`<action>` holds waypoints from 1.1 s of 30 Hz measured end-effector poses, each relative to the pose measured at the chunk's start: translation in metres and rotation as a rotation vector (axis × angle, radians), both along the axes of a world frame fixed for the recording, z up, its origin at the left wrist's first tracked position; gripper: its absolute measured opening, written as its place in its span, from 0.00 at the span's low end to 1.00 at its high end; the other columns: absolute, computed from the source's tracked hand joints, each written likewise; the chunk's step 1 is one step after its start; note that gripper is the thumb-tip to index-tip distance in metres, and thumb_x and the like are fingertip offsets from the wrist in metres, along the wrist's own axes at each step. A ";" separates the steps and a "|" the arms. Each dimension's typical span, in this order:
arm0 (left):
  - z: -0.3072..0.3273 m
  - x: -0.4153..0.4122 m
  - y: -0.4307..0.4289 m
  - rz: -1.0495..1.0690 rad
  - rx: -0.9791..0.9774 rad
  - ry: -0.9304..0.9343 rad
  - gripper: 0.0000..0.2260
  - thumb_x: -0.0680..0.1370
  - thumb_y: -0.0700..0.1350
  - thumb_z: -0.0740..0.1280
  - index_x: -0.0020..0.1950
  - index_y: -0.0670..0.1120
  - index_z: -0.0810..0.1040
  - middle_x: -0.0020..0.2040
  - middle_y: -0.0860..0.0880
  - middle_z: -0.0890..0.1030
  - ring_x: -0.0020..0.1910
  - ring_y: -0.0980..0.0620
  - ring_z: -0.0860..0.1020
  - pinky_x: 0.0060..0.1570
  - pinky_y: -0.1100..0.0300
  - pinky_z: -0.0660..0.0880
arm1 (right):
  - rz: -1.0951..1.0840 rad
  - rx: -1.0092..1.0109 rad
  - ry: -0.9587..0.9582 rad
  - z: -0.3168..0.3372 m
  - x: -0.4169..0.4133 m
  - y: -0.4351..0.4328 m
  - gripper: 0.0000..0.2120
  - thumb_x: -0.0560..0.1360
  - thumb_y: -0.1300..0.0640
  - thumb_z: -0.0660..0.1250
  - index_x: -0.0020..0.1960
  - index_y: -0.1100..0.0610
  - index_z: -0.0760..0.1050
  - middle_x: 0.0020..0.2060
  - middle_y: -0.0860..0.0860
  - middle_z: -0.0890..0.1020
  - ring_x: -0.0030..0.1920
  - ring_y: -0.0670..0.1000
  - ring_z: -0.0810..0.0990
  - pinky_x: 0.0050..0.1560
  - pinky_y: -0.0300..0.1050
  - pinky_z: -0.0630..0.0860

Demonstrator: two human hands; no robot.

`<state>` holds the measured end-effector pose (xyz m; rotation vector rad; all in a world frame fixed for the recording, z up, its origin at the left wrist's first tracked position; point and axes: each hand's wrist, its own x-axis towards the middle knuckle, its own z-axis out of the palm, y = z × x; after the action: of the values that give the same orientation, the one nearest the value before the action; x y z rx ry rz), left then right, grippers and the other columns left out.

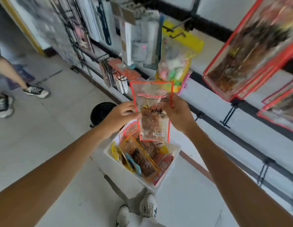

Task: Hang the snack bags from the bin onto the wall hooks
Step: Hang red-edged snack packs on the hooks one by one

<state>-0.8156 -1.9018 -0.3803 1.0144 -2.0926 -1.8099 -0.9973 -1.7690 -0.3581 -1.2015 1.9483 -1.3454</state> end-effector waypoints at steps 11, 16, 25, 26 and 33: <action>0.135 -0.021 0.045 -0.133 -0.006 0.286 0.05 0.75 0.41 0.71 0.49 0.50 0.83 0.45 0.56 0.86 0.48 0.60 0.83 0.46 0.70 0.75 | -0.121 -0.269 -0.069 0.153 0.014 0.068 0.05 0.81 0.64 0.61 0.51 0.67 0.69 0.47 0.63 0.84 0.45 0.53 0.84 0.35 0.48 0.81; 0.174 -0.042 0.070 -0.258 -0.069 0.337 0.04 0.74 0.44 0.73 0.49 0.49 0.84 0.47 0.52 0.86 0.49 0.56 0.83 0.52 0.64 0.77 | -0.311 -0.382 0.056 0.210 0.018 0.115 0.08 0.79 0.59 0.66 0.55 0.62 0.72 0.43 0.60 0.84 0.41 0.56 0.85 0.38 0.54 0.81; 0.207 -0.097 0.140 -0.502 -0.120 0.420 0.07 0.74 0.42 0.74 0.51 0.45 0.84 0.50 0.43 0.85 0.50 0.51 0.82 0.53 0.57 0.77 | -0.722 -0.205 0.768 0.285 -0.005 0.206 0.08 0.77 0.52 0.67 0.53 0.55 0.79 0.41 0.41 0.80 0.40 0.36 0.78 0.39 0.30 0.73; 0.209 -0.104 0.148 -0.525 -0.140 0.423 0.08 0.74 0.43 0.74 0.51 0.42 0.84 0.51 0.40 0.84 0.49 0.50 0.81 0.52 0.56 0.77 | -0.727 -0.160 0.812 0.288 -0.008 0.214 0.07 0.78 0.52 0.67 0.52 0.54 0.79 0.41 0.43 0.80 0.40 0.39 0.78 0.40 0.35 0.75; 0.206 -0.147 0.195 -0.659 -0.208 0.392 0.04 0.76 0.41 0.72 0.49 0.48 0.84 0.48 0.54 0.86 0.48 0.56 0.83 0.43 0.68 0.77 | -0.720 -0.037 0.879 0.279 -0.042 0.254 0.06 0.77 0.56 0.67 0.48 0.59 0.80 0.38 0.50 0.81 0.38 0.48 0.78 0.42 0.47 0.75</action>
<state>-0.9627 -1.7068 -0.1748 -0.1135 -2.4324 -1.7785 -1.0391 -1.5145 -0.0791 -1.2864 3.2206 -1.2487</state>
